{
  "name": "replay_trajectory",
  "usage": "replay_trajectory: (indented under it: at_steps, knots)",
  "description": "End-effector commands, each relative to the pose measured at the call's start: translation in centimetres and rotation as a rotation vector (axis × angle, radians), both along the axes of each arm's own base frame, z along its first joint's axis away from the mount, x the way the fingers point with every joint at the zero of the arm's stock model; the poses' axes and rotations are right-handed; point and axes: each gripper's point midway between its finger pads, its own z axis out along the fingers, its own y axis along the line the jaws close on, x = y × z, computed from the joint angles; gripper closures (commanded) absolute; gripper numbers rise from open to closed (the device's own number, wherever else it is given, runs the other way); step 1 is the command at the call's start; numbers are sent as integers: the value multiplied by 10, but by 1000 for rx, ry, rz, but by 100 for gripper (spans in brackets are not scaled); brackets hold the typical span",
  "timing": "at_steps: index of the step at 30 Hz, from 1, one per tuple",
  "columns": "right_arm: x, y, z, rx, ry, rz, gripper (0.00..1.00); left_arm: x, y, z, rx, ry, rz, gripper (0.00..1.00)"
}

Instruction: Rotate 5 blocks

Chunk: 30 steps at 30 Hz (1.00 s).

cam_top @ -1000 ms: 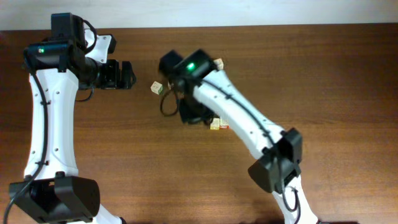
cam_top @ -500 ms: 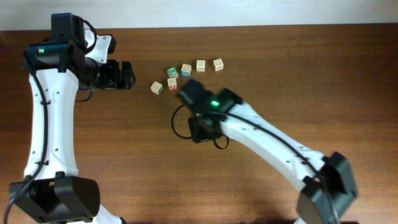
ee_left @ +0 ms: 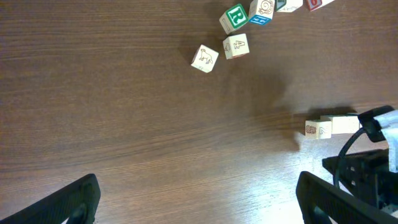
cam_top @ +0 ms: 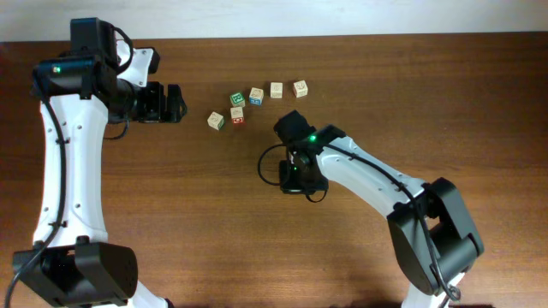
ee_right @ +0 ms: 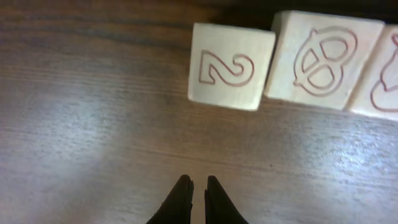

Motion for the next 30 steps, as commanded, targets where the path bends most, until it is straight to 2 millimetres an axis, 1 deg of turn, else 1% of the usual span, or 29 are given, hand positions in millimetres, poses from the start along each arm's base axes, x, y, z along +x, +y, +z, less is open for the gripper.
replay_trajectory:
  at_steps: [1, 4, 8, 14, 27, 30]
  knots:
    - [9, 3, -8, -10, -26, -9, 89, 3, 1, 3, -8, -7, 15, 1]
    - [14, 5, -15, -9, -34, -9, 90, 3, 2, 3, -8, -7, 15, 1]
    - [28, 6, -14, -19, -93, -14, 89, 3, 2, 3, -8, -7, 15, 1]
    - [36, 6, -15, -25, -129, -17, 89, 3, 2, 3, -8, -7, 15, 1]
    - [36, 4, -15, -34, -131, -16, 90, 3, 2, 3, -8, -7, 15, 1]
    - [37, 7, -13, -23, -133, 6, 90, 3, 2, 3, -8, -7, 15, 1]
